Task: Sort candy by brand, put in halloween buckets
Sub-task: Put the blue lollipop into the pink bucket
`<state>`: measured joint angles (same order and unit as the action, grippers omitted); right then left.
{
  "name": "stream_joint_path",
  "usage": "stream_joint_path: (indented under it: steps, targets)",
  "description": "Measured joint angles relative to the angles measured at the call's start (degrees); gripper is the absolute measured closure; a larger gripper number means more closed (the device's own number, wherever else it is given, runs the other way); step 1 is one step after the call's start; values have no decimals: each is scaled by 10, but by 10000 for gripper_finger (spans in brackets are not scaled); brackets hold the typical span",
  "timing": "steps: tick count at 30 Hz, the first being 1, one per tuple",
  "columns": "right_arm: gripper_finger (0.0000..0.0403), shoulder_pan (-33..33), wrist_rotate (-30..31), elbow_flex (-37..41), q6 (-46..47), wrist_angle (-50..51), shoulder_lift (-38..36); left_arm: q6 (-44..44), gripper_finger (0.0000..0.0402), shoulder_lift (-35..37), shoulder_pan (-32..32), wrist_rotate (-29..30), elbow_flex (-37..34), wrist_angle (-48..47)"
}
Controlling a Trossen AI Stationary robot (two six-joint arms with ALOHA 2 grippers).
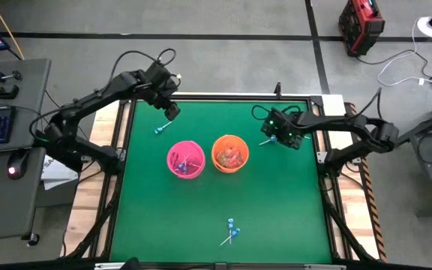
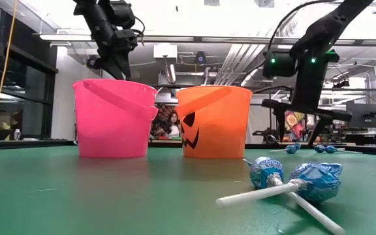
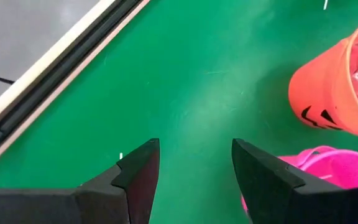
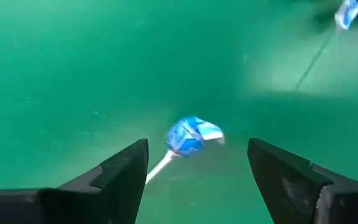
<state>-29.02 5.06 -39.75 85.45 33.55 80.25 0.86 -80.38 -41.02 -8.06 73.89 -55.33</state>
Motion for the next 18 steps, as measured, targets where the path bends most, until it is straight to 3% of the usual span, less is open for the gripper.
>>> stream_joint_path:
  steps: [11, 14, 18]
  targets:
    - [141, -14, -11, 3, 2, -12, 45, 21, 212, -4, 0, 0, 0, 36]
    - [167, -22, -11, 3, 2, -13, 50, 41, 212, -4, 0, 0, 0, 49]
    - [232, -32, -7, 4, -2, -8, 51, 55, 212, -4, 0, 0, 0, 60]
